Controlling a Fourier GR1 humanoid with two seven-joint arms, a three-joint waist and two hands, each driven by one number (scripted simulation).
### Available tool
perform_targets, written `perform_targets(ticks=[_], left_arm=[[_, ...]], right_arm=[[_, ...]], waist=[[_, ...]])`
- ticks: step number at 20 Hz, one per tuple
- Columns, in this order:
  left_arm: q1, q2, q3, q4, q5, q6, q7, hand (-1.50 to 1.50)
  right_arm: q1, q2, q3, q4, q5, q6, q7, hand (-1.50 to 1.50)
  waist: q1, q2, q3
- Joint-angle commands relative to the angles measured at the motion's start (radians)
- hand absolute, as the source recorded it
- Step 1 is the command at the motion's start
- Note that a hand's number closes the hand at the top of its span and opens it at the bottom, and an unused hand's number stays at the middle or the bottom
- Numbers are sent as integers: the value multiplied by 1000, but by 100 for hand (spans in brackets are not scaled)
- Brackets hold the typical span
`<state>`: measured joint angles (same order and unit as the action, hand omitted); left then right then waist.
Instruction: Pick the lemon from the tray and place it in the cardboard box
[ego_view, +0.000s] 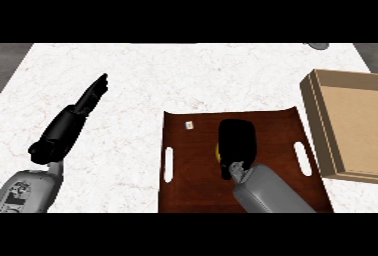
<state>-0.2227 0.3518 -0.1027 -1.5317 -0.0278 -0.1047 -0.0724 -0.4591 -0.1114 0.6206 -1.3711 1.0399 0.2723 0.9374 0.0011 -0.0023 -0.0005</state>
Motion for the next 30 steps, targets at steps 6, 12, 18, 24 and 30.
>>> perform_targets(ticks=[6, 12, 18, 24, 30], left_arm=[[7, -2, 5, 4, 8, -8, 4, 0], [28, 16, 37, 9, 9, 3, 3, 0], [36, 27, 62, -13, 21, 4, -2, 0], [48, 25, 65, -20, 9, 18, -2, 0], [55, 14, 41, -53, 6, 5, 15, 0]], right_arm=[[103, -97, 355, -329, -141, 4, -602, 150], [143, -372, 393, -707, -155, -85, -864, 150], [270, -671, 151, -1012, -294, -179, -990, 150], [459, -693, -165, -1037, -550, -279, -943, 150], [508, -740, -545, -853, -833, -288, -1026, 150]], waist=[[15, -10, 9], [-54, -24, 7], [-80, -7, 8], [-87, 4, 7], [-46, 2, 5]])
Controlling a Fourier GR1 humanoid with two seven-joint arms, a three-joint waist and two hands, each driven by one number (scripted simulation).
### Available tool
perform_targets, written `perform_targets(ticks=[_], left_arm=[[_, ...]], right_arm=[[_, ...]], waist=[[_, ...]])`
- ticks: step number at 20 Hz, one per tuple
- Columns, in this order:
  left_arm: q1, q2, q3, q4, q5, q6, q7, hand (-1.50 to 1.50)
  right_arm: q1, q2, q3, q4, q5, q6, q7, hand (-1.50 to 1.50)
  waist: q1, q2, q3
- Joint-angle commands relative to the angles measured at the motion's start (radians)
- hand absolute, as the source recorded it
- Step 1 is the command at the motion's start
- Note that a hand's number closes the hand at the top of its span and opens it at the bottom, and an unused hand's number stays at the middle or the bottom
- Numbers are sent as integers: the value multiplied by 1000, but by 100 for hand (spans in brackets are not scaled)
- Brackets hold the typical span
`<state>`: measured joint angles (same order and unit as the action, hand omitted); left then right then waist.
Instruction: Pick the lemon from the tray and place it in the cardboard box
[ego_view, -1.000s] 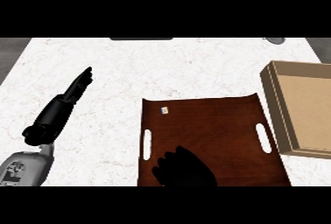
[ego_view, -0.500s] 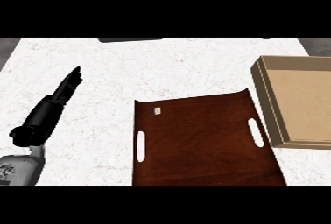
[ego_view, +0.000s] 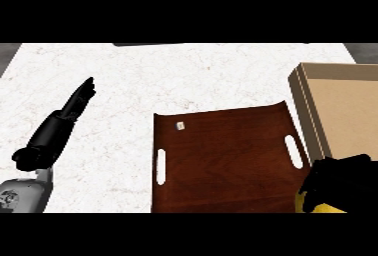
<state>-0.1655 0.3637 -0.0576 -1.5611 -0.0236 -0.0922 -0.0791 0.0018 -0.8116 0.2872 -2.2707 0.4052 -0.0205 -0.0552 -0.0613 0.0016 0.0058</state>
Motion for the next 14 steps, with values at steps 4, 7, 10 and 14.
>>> perform_targets(ticks=[4, 7, 10, 14], left_arm=[[-42, -6, -20, -22, 2, -21, 51, 0], [-72, -16, -25, 56, -11, -37, -12, 0], [-40, -6, -12, 34, -5, -45, -27, 0], [-104, 2, -7, 76, 4, -78, -16, 0]], right_arm=[[-31, -114, -437, 273, -415, 121, -122, 150], [-113, -200, -535, 495, -421, 207, -261, 150], [-135, -279, -529, 707, -351, 291, -405, 150], [-154, -364, -410, 851, -214, 376, -464, 150]], waist=[[40, 2, -2], [55, 8, -5], [83, 9, -5], [96, 15, -5]])
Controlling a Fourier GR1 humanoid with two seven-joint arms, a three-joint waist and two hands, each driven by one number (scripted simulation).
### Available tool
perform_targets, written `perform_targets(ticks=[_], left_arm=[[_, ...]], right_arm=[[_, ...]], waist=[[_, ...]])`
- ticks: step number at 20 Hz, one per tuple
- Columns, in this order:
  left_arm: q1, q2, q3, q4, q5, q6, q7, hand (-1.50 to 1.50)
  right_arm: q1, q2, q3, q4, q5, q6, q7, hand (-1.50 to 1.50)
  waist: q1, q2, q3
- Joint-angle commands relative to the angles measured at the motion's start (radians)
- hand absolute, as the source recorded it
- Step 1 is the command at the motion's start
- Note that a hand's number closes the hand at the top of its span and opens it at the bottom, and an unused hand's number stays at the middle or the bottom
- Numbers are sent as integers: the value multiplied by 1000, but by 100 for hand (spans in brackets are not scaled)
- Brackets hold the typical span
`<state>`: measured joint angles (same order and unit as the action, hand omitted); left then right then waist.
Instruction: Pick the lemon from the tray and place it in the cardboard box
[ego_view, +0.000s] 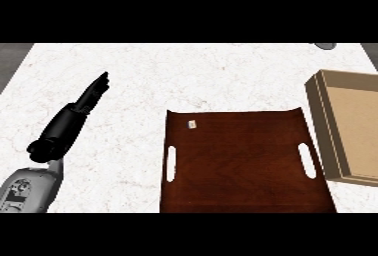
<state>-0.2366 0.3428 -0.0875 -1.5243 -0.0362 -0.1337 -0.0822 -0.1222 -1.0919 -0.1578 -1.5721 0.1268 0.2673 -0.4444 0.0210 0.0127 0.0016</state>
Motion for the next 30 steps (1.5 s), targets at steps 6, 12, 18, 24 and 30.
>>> perform_targets(ticks=[6, 12, 18, 24, 30], left_arm=[[-44, -21, -22, -10, -7, -22, 23, 0], [-38, -33, -14, 51, -15, -23, -9, 0], [-43, -62, -22, 21, -26, 6, 17, 0], [-34, -37, -2, 38, -21, -8, -4, 0], [-23, -39, -13, 29, -28, -11, -12, 0]], right_arm=[[-169, -123, 155, 461, 233, 138, -314, 150], [-283, -100, 302, 652, 408, 154, -455, -150], [-360, -37, 306, 722, 308, 200, -643, -150], [-367, 139, 175, 815, -93, 407, -509, -150], [-456, 136, 79, 977, -341, 589, -228, -150]], waist=[[39, 4, 1], [52, 9, 1], [32, 1, 1], [24, 3, 3], [38, 3, 0]])
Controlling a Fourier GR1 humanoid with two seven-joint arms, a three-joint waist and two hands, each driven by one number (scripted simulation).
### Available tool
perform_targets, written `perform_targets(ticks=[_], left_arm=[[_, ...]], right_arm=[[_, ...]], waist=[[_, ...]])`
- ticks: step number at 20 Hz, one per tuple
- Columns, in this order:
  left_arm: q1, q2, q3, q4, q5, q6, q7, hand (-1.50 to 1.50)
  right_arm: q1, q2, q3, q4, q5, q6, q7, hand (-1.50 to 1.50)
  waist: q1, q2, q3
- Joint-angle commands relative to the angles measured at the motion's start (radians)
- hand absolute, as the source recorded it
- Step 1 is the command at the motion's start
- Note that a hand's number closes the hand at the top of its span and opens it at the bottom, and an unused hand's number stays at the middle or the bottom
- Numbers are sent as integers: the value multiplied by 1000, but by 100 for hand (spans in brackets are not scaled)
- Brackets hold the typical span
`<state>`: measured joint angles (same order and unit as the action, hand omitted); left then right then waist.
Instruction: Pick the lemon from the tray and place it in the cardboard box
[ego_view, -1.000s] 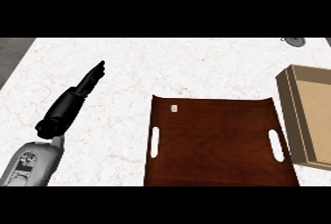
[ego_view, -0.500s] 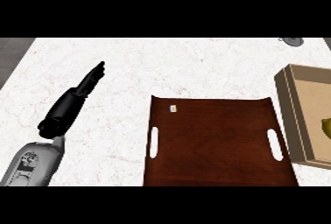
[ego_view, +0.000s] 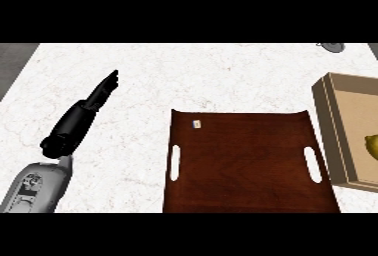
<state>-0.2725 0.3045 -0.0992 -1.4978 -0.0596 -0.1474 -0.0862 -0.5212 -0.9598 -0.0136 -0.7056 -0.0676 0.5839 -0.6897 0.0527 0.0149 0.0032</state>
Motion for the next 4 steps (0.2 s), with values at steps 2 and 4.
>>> perform_targets(ticks=[2, 4], left_arm=[[-12, -6, -3, 6, -2, -2, 0, 0], [-13, -14, -1, 8, -4, 8, 8, 0]], right_arm=[[-104, -7, -91, 177, -192, 299, 85, -150], [-153, -40, -126, 233, -234, 326, 145, -150]], waist=[[13, 8, 1], [15, 11, 2]])
